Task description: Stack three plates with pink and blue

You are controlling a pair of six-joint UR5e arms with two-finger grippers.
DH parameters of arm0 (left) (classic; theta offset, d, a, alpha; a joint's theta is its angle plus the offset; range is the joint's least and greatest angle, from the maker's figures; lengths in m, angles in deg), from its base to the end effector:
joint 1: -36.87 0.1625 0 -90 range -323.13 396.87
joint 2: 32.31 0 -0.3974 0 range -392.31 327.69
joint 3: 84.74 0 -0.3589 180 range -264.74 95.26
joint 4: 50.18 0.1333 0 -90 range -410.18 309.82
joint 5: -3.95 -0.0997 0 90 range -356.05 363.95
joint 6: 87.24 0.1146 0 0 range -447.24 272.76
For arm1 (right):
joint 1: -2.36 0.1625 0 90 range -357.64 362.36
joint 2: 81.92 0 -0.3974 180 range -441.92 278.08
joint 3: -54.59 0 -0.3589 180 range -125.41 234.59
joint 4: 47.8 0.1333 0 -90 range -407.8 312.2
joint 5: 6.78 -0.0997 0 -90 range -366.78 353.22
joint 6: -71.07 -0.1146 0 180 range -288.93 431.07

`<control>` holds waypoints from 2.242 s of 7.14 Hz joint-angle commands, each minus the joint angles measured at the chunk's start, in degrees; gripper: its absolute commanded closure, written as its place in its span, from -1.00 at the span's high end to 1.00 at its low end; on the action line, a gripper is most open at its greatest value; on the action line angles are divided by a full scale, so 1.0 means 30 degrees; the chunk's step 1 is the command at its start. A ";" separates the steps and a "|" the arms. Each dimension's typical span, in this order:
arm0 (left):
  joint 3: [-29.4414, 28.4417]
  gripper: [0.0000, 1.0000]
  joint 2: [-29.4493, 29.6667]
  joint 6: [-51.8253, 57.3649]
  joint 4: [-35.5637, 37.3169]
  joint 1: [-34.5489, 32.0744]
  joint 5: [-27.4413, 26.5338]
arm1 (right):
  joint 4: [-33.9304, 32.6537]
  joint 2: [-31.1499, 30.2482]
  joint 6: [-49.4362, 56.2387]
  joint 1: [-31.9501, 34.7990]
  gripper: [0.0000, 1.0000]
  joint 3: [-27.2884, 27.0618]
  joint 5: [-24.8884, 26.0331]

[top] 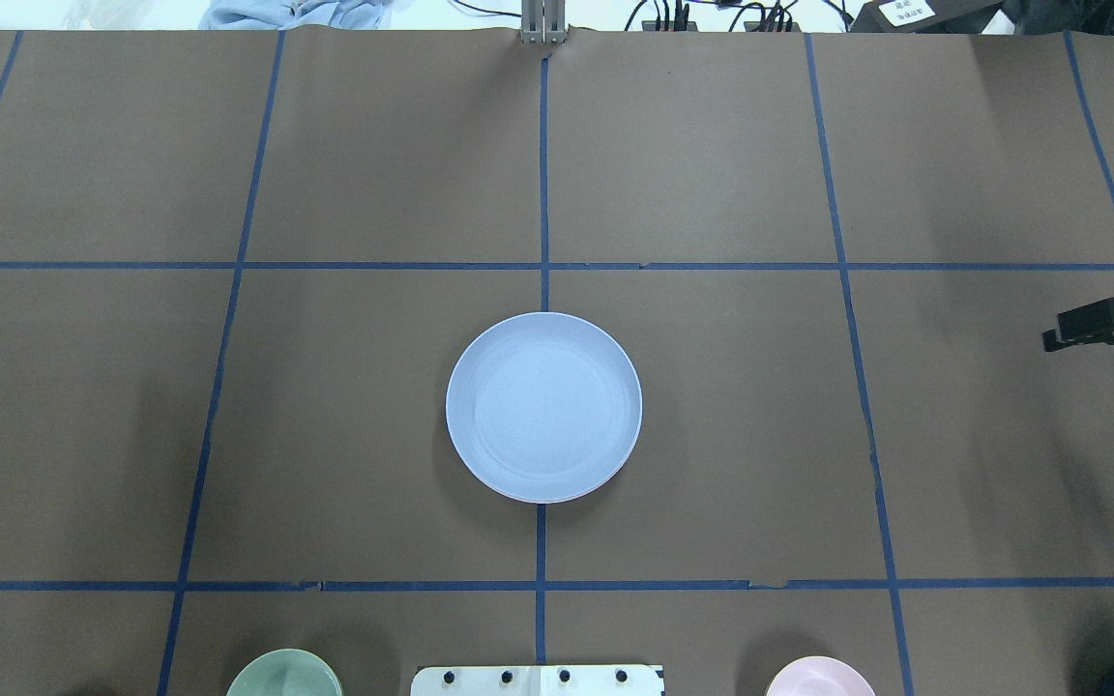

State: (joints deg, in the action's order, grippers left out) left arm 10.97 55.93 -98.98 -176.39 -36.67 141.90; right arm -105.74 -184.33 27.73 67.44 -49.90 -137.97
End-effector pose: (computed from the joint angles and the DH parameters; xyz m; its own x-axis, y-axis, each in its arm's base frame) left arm 0.0874 -0.4659 0.5294 0.5401 0.4863 -0.6869 -0.1089 0.8497 0.5160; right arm -0.1179 -0.3909 0.5530 0.6224 0.0408 0.7816 -0.1079 0.9936 0.0341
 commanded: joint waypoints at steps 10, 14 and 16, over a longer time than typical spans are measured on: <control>-0.1729 1.00 -0.0325 0.3824 0.2837 -0.4462 -0.1609 | -0.0020 -0.1753 0.7678 0.4236 1.00 0.2281 -0.1708; -0.1992 1.00 0.0236 0.3883 0.3751 -0.4462 -0.2507 | -0.8189 0.1398 1.4040 0.5748 1.00 0.2253 -0.1476; -0.2049 1.00 0.0178 0.4058 0.3605 -0.4462 -0.2448 | -0.9746 0.2144 1.6086 0.6284 1.00 0.2252 -0.1093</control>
State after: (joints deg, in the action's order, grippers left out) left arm 5.03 56.57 -87.14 -165.30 -50.05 134.47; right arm -131.68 -179.34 72.52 85.16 -43.08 -141.76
